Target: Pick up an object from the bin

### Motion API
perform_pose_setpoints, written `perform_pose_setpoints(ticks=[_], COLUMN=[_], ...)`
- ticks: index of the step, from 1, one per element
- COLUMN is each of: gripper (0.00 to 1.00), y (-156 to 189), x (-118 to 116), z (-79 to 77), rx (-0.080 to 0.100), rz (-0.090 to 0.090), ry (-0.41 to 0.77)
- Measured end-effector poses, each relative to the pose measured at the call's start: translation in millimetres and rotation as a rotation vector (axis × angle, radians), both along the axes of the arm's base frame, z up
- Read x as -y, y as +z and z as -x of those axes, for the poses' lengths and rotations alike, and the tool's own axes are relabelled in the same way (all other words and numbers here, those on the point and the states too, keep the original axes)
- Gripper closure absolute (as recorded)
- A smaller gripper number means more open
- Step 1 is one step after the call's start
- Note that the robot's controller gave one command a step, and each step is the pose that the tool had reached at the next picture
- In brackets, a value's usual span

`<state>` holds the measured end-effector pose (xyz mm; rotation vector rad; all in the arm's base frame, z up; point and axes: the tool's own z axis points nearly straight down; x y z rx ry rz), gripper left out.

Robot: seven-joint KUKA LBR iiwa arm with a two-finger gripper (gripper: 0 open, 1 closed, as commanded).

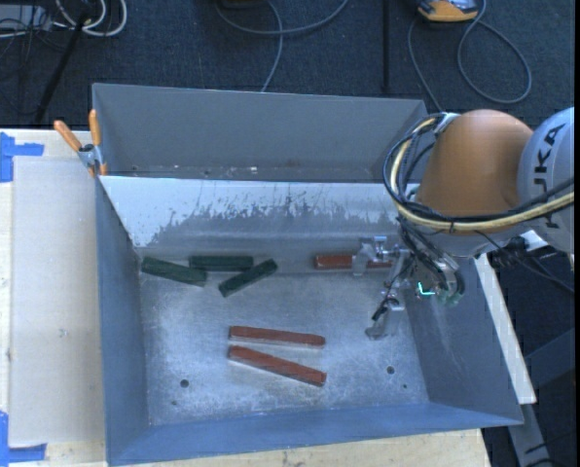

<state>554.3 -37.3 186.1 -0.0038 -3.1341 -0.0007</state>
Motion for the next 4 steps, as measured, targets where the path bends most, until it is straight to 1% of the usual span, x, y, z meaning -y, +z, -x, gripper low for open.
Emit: perform_pose_setpoints(ticks=[1, 2, 3, 4], gripper=[0.0, 1.0, 1.0, 1.0], y=[-121, -116, -19, 31], x=[-44, -43, -25, -24], z=[-7.8, -9.5, -48.1, -53.0], rx=[0.001, 0.006, 0.019, 0.015], rz=[-0.002, 0.0, 0.002, 0.001], ry=[0.086, 0.086, 0.123, 0.151])
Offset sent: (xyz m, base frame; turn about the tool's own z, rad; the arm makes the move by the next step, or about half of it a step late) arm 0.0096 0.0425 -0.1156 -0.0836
